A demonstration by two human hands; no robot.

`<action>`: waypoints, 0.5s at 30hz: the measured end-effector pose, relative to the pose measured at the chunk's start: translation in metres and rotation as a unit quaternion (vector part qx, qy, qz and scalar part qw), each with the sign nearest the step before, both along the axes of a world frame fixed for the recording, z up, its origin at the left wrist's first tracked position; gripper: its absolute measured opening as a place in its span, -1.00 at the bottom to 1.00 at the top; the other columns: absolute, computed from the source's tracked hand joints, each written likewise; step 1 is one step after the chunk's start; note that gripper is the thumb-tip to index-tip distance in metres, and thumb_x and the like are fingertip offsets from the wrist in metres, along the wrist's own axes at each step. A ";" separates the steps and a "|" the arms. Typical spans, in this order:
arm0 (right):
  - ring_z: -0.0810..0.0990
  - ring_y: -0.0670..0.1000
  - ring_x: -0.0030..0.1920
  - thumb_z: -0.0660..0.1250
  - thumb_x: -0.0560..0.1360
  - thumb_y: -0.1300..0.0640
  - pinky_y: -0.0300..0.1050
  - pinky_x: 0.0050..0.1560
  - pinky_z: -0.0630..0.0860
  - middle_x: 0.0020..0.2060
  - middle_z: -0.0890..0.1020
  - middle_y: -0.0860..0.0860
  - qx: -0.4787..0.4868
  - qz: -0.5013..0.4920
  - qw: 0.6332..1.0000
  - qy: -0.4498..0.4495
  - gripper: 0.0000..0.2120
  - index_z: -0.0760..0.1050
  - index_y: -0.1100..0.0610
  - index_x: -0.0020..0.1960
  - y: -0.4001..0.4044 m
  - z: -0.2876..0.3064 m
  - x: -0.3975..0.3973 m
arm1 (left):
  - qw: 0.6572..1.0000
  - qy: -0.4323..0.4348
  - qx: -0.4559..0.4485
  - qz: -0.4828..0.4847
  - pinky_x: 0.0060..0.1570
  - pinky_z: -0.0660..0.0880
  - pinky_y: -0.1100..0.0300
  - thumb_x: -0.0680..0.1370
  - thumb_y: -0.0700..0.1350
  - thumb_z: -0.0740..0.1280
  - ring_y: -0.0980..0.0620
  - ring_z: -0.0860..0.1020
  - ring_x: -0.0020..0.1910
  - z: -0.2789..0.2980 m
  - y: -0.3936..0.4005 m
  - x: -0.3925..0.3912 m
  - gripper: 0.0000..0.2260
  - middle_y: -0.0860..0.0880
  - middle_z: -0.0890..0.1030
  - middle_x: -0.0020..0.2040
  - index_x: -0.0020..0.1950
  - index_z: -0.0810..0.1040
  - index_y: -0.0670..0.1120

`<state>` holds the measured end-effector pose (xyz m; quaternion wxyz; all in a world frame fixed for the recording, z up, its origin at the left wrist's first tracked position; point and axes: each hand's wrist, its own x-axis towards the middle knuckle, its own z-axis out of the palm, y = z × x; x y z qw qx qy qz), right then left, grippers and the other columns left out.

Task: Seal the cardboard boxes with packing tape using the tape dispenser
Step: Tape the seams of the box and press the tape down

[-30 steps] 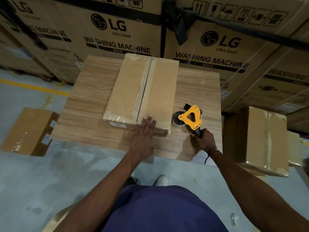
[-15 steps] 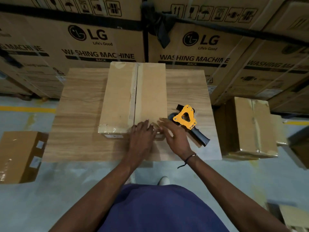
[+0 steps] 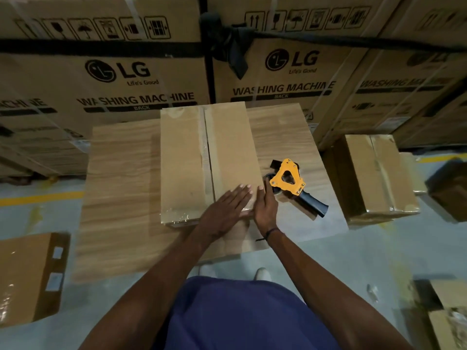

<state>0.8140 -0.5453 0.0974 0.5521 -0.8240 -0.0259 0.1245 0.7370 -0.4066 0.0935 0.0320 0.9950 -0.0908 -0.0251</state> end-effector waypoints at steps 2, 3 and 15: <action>0.42 0.02 0.50 0.10 0.75 -0.01 -0.10 0.49 0.33 0.51 0.46 0.05 0.022 -0.036 0.999 0.001 -0.55 0.33 0.12 0.59 0.003 -0.002 0.000 | 1.000 -0.001 0.000 -0.019 0.54 0.24 -0.01 0.69 0.11 0.22 -0.11 0.16 0.64 0.003 0.008 -0.001 -0.37 -0.14 0.15 0.66 0.66 0.11 -0.15; 0.43 0.01 0.49 0.10 0.75 -0.01 -0.09 0.49 0.34 0.49 0.48 0.05 0.028 -0.054 0.998 -0.004 -0.56 0.36 0.13 0.58 0.005 -0.002 -0.001 | 1.000 -0.003 0.000 -0.026 0.54 0.22 0.00 0.68 0.11 0.24 -0.11 0.15 0.64 0.005 0.013 -0.004 -0.35 -0.14 0.14 0.67 0.66 0.10 -0.15; 0.55 -0.03 0.35 0.13 0.70 -0.04 -0.02 0.41 0.47 0.32 0.63 0.03 0.063 -0.183 0.981 -0.005 -0.58 0.56 0.11 0.41 0.026 -0.007 -0.007 | 1.000 -0.021 -0.012 -0.020 0.56 0.12 0.03 0.71 0.25 -0.02 -0.03 0.03 0.66 0.003 0.135 -0.083 -0.35 -0.10 0.09 0.67 0.67 0.10 -0.14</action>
